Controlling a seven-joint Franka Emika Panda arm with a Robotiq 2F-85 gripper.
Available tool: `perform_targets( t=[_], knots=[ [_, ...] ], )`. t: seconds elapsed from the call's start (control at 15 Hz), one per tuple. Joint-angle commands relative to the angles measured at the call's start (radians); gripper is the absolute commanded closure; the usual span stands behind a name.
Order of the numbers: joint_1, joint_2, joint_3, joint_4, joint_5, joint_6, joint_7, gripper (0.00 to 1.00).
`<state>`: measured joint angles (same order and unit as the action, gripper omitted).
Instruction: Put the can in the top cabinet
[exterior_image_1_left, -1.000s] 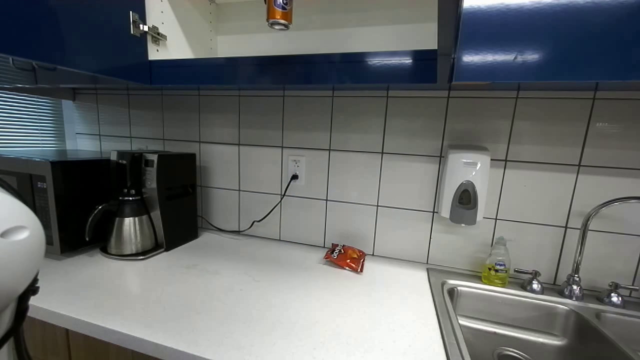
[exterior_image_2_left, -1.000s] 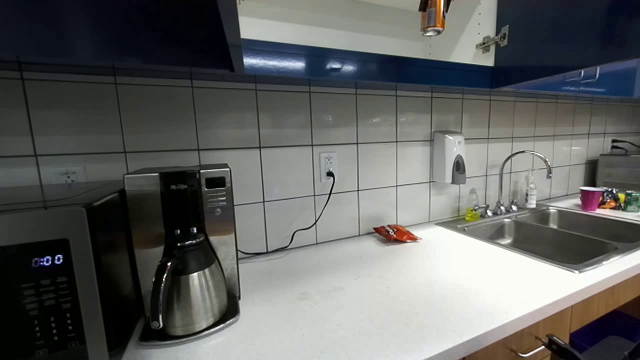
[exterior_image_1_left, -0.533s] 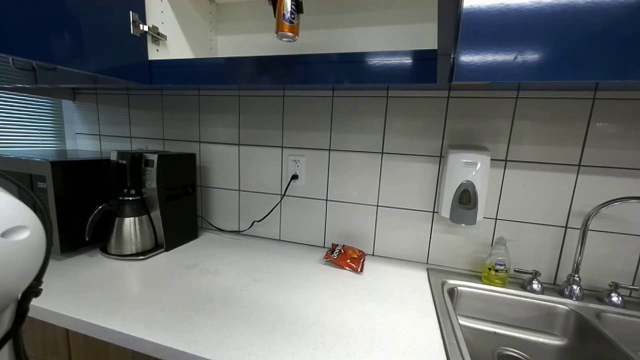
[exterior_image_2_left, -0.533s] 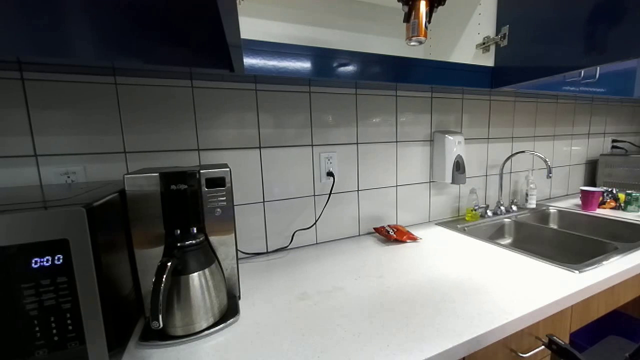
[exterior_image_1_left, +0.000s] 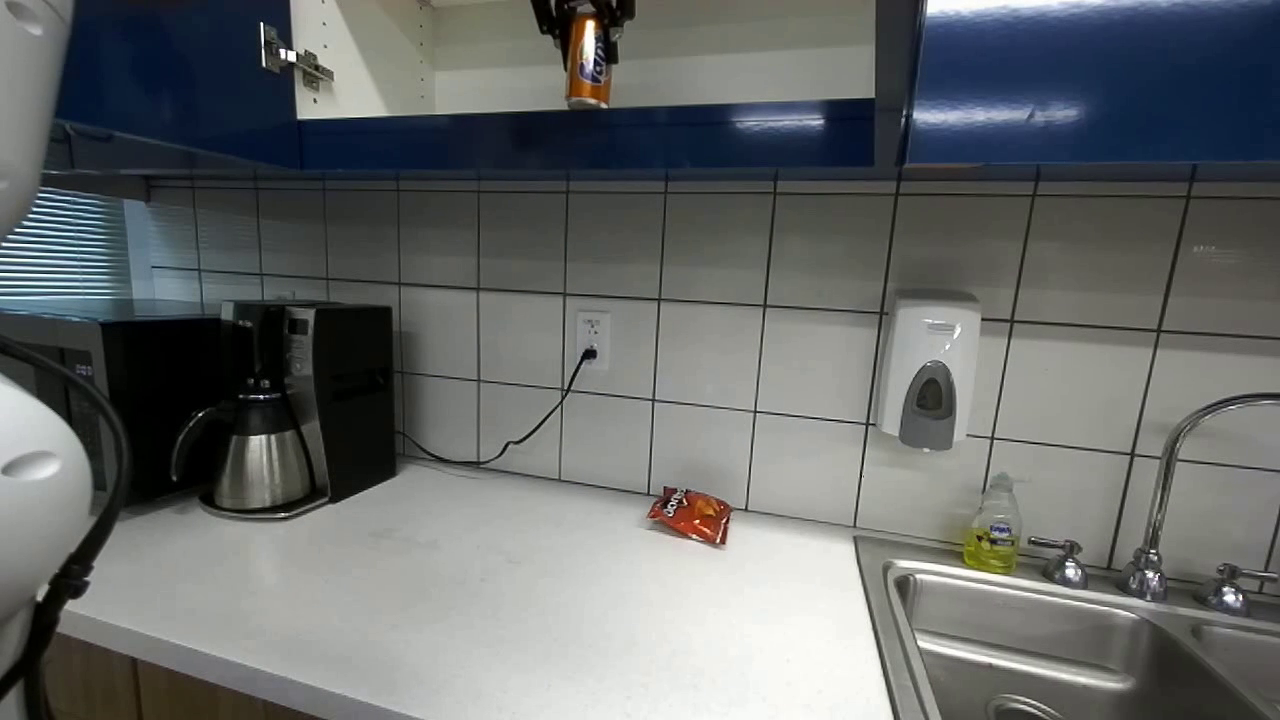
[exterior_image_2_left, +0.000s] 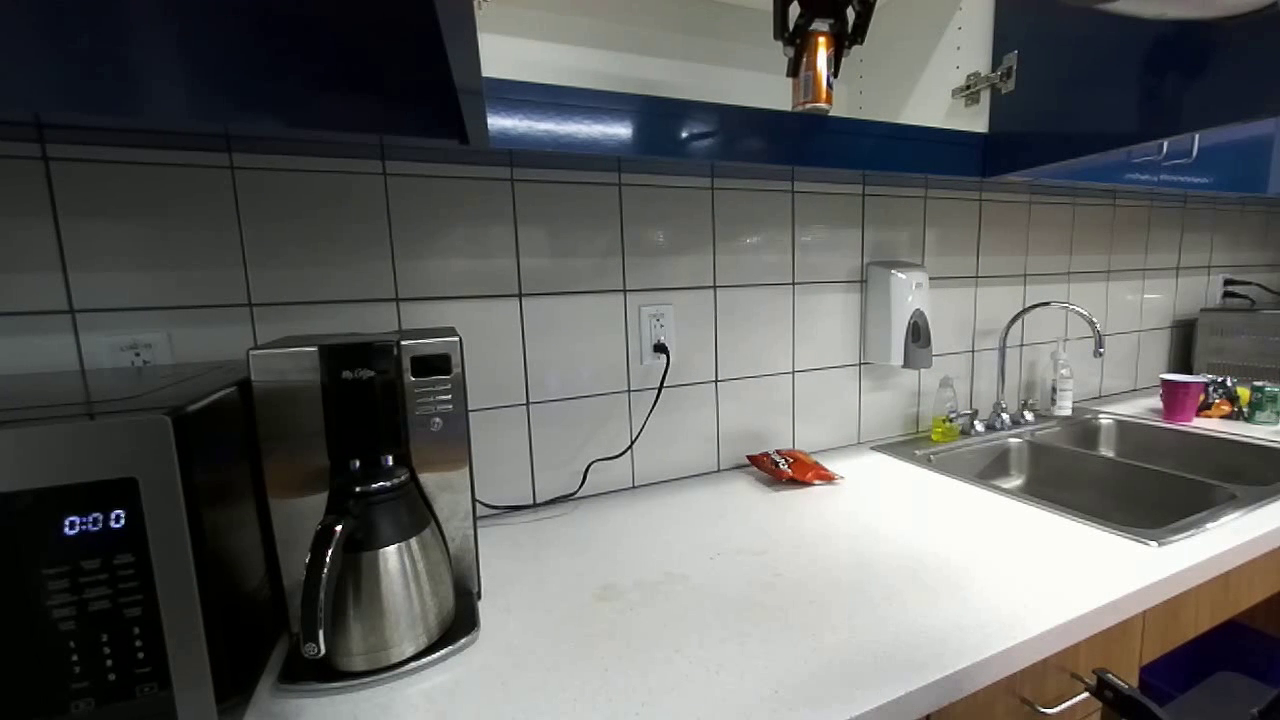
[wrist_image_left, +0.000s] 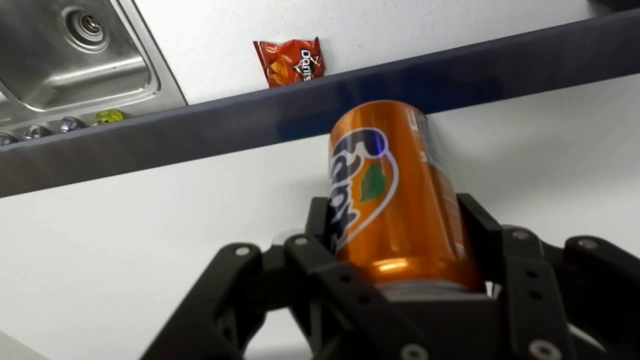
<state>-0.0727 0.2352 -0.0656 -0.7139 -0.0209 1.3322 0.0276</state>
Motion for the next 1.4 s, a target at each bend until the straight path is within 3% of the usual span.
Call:
perform_targets(
  t=[0.0,0.47,0.53,0.73,1.33],
  knots=[
    [-0.007,0.060,-0.003,0.119,0.013,-0.048,0.025,0.62],
    [-0.010,0.104,-0.007,0.165,0.011,-0.053,0.034,0.62],
    [-0.010,0.108,-0.008,0.170,0.007,-0.054,0.031,0.12],
    [-0.014,0.116,-0.011,0.176,0.015,-0.059,0.033,0.01],
    [-0.070,0.064,-0.008,0.133,0.076,-0.099,-0.019,0.00]
  ],
)
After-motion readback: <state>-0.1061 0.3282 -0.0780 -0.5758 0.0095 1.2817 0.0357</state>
